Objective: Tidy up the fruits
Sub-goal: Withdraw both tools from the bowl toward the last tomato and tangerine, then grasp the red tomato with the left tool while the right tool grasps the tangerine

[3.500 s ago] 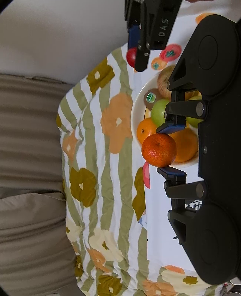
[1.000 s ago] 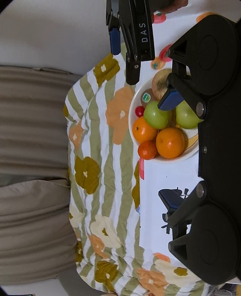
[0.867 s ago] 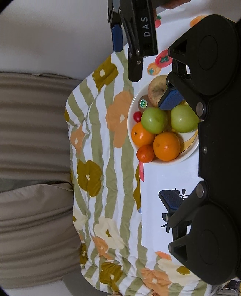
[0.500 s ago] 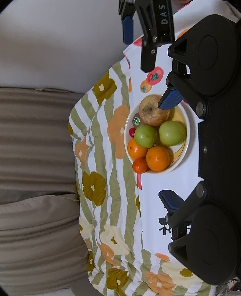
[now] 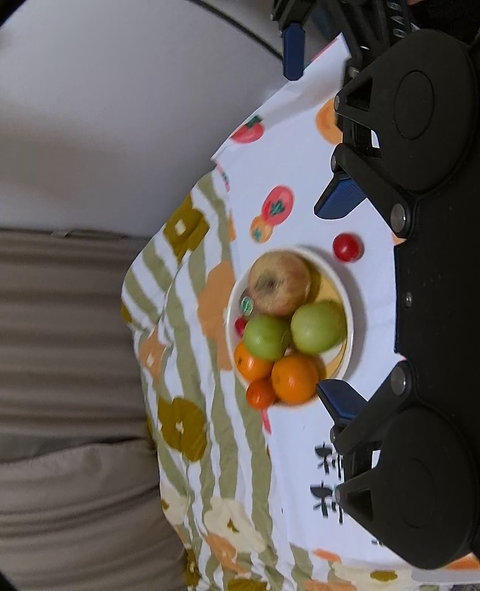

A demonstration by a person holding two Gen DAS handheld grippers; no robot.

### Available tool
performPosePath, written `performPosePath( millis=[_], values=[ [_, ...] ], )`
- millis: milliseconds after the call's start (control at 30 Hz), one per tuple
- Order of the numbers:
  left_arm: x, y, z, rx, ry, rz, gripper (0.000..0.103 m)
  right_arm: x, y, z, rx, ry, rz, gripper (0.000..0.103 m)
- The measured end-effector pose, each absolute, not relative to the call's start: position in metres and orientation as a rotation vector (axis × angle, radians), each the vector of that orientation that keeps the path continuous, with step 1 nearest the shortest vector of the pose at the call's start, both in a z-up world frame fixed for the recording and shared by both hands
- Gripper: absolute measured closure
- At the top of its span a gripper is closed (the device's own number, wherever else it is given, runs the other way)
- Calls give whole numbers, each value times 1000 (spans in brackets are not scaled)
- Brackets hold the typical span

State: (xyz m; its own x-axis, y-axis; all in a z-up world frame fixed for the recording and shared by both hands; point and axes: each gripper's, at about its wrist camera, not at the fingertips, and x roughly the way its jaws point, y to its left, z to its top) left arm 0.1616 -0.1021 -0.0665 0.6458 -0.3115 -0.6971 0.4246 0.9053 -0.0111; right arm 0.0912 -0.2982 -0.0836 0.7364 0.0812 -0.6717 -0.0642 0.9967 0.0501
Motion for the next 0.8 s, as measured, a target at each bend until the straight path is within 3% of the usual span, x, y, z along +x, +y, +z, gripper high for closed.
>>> performPosePath(
  millis=[167, 333, 467, 567, 667, 800],
  values=[
    [168, -124, -88, 185, 813, -463, 8, 80, -301, -110, 29, 791, 58, 0],
    [183, -145, -117, 214, 894, -480, 15, 82, -300, -136, 15, 843, 59, 0],
    [196, -157, -137, 212, 952, -472, 27, 85, -296, -152, -8, 876, 72, 0],
    [206, -164, -149, 208, 982, -460, 29, 89, -293, -162, -10, 890, 85, 0],
    [212, -171, -160, 199, 1015, -457, 44, 94, -291, -171, 2, 904, 98, 0],
    [216, -178, -169, 183, 1035, -452, 50, 97, -290, -178, 24, 915, 129, 2]
  ],
)
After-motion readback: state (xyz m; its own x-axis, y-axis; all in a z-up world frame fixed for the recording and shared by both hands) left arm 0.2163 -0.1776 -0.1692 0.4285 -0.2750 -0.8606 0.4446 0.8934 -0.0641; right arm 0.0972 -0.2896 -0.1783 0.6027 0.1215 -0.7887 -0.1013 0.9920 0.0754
